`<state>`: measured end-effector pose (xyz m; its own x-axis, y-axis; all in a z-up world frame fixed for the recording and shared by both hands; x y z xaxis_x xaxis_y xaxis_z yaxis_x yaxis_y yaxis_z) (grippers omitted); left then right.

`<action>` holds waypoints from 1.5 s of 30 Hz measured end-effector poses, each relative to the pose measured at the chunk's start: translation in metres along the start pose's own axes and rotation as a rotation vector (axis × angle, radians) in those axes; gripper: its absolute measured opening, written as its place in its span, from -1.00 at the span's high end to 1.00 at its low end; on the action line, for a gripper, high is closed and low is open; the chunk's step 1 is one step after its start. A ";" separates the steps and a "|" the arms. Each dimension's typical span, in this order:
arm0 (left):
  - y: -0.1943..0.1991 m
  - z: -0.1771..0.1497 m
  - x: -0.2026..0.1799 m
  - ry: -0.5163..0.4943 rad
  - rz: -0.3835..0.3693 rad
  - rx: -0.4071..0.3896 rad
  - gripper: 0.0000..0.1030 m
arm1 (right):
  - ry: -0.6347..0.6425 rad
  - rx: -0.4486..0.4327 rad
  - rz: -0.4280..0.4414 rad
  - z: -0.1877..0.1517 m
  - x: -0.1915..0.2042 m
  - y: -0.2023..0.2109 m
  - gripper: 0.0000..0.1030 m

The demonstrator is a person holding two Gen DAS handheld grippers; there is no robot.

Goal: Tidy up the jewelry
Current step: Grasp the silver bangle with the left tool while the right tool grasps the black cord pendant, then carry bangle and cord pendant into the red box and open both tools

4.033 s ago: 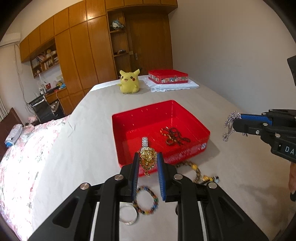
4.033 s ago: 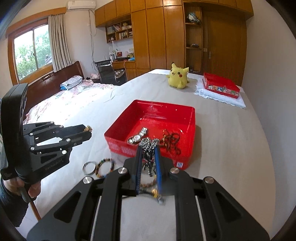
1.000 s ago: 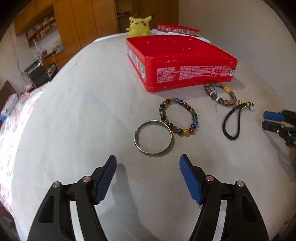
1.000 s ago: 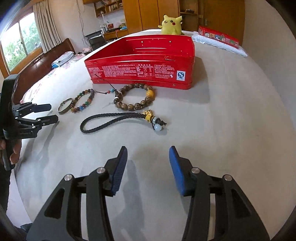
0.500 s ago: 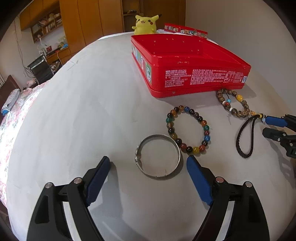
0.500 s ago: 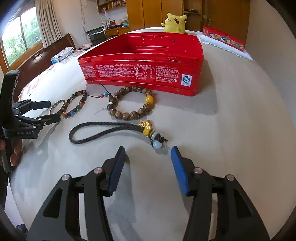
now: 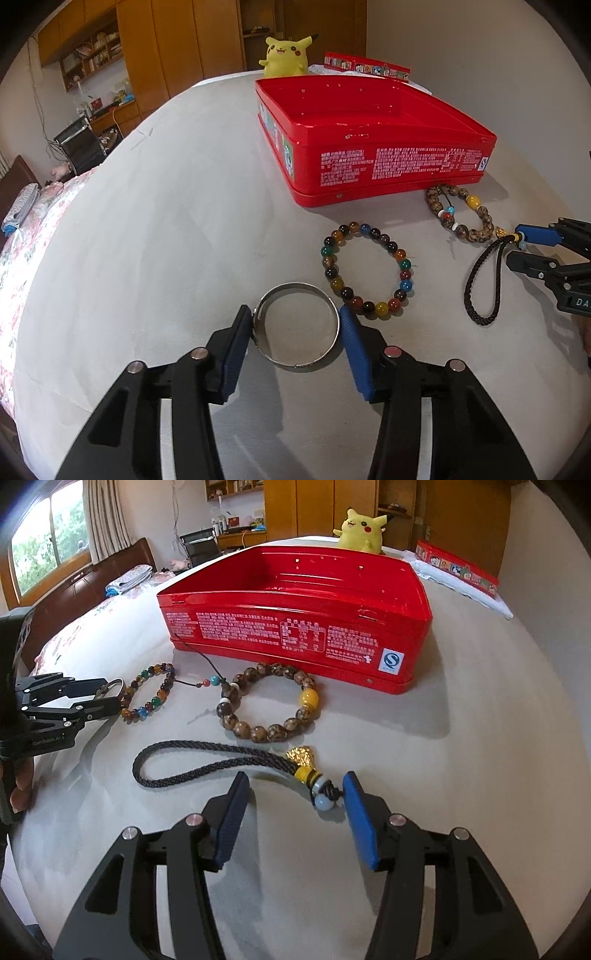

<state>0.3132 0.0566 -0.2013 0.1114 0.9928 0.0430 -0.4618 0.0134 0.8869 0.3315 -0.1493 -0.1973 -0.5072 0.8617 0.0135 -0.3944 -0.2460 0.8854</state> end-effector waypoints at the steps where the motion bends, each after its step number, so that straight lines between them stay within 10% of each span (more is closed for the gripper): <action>1: 0.000 0.000 0.000 0.002 -0.001 0.000 0.05 | 0.004 0.001 0.000 0.001 0.001 -0.001 0.00; 12: 0.005 -0.004 -0.001 0.009 -0.005 0.000 0.05 | -0.019 0.002 0.023 0.003 0.001 0.001 0.75; 45: 0.083 0.008 -0.025 -0.028 -0.010 -0.121 0.05 | -0.019 -0.110 0.048 0.001 0.019 0.071 0.77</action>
<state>0.2790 0.0324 -0.1257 0.1405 0.9889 0.0491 -0.5631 0.0390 0.8254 0.2949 -0.1503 -0.1333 -0.5135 0.8557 0.0646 -0.4518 -0.3336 0.8274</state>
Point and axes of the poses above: each gripper's, at about its wrist camera, not at the fingertips, and y roughly against the way its jaws point, x to its left, z to its top, the point moved 10 cm from there along -y, roughly the way its jaws point, and after that the axes turned 9 degrees about x, right-handed, at the moved point
